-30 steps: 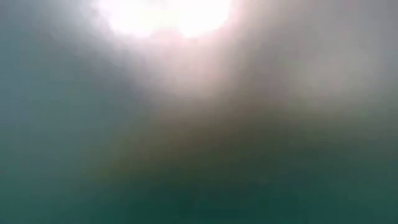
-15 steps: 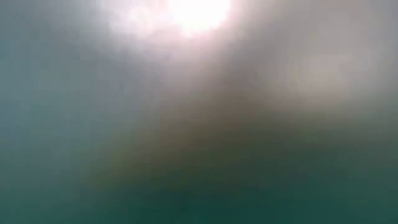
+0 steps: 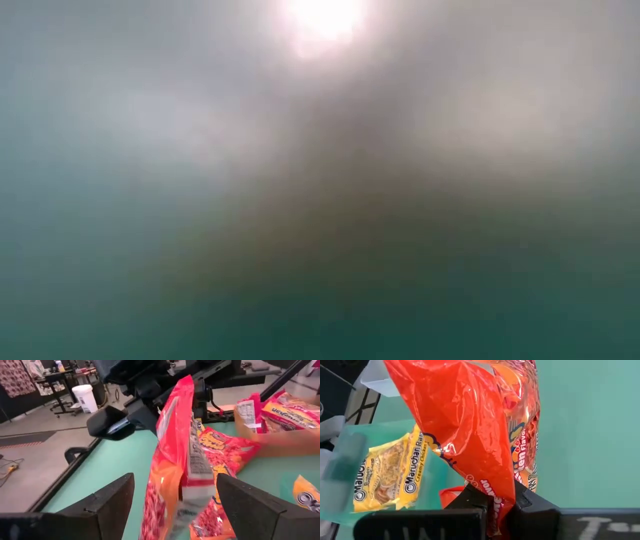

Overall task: Sort Maruchan noodles
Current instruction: Put the orange noodle pack into the white bin

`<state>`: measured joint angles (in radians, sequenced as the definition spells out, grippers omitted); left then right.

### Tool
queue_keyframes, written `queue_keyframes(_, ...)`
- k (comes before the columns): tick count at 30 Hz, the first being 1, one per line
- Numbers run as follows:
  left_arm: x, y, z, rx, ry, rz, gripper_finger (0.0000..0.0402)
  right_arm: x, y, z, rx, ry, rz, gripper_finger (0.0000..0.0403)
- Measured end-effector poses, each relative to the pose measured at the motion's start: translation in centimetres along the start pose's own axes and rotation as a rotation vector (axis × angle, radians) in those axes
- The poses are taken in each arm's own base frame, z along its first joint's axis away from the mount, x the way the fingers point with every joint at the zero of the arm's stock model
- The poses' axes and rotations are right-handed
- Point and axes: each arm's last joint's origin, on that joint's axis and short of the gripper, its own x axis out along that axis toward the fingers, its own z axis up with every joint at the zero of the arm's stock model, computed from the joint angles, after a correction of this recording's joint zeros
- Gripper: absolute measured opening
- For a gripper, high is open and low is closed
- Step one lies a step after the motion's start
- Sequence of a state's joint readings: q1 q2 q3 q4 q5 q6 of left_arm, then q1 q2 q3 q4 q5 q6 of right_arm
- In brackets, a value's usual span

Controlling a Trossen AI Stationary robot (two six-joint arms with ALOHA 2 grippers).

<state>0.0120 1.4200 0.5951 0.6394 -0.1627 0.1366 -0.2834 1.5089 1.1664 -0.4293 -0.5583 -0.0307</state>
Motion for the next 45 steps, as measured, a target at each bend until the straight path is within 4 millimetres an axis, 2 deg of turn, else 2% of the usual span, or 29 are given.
queue_keyframes(6,0.8,0.0,0.8,0.001,0.008,-0.011,0.0268,0.0,0.7,0.6,-0.076,-0.008,0.011,0.0009)
queue_keyframes(12,3.4,-0.8,0.5,-0.008,0.039,-0.111,0.0268,0.0,1.6,1.3,-0.174,-0.016,0.019,0.0009)
queue_keyframes(19,5.7,-1.1,0.5,-0.013,0.192,-0.096,0.0261,0.1,1.7,1.1,-0.188,0.004,0.014,0.0009)
queue_keyframes(23,6.0,-1.1,0.7,-0.013,0.232,-0.095,0.0225,0.1,1.7,0.9,-0.18,0.019,0.015,0.0009)
queue_keyframes(29,5.8,-1.1,0.7,-0.04,0.24,-0.094,0.0139,0.0,1.7,0.9,-0.142,0.026,0.016,0.0014)
queue_keyframes(32,5.8,-1.1,0.7,-0.048,0.245,-0.103,0.0111,0.0,1.7,0.7,-0.101,0.04,0.019,0.0038)
queue_keyframes(37,5.7,-1.1,0.4,-0.07,0.273,-0.097,0.011,-0.8,2.1,0.8,-0.058,0.119,-0.003,0.0101)
queue_keyframes(41,5.4,-1.0,0.3,-0.114,0.313,-0.082,0.0111,-2.5,2.6,1.4,-0.059,0.235,-0.157,0.015)
queue_keyframes(45,4.0,-1.0,1.4,-0.178,0.359,-0.076,0.0111,-3.8,2.7,1.7,-0.064,0.318,-0.332,0.018)
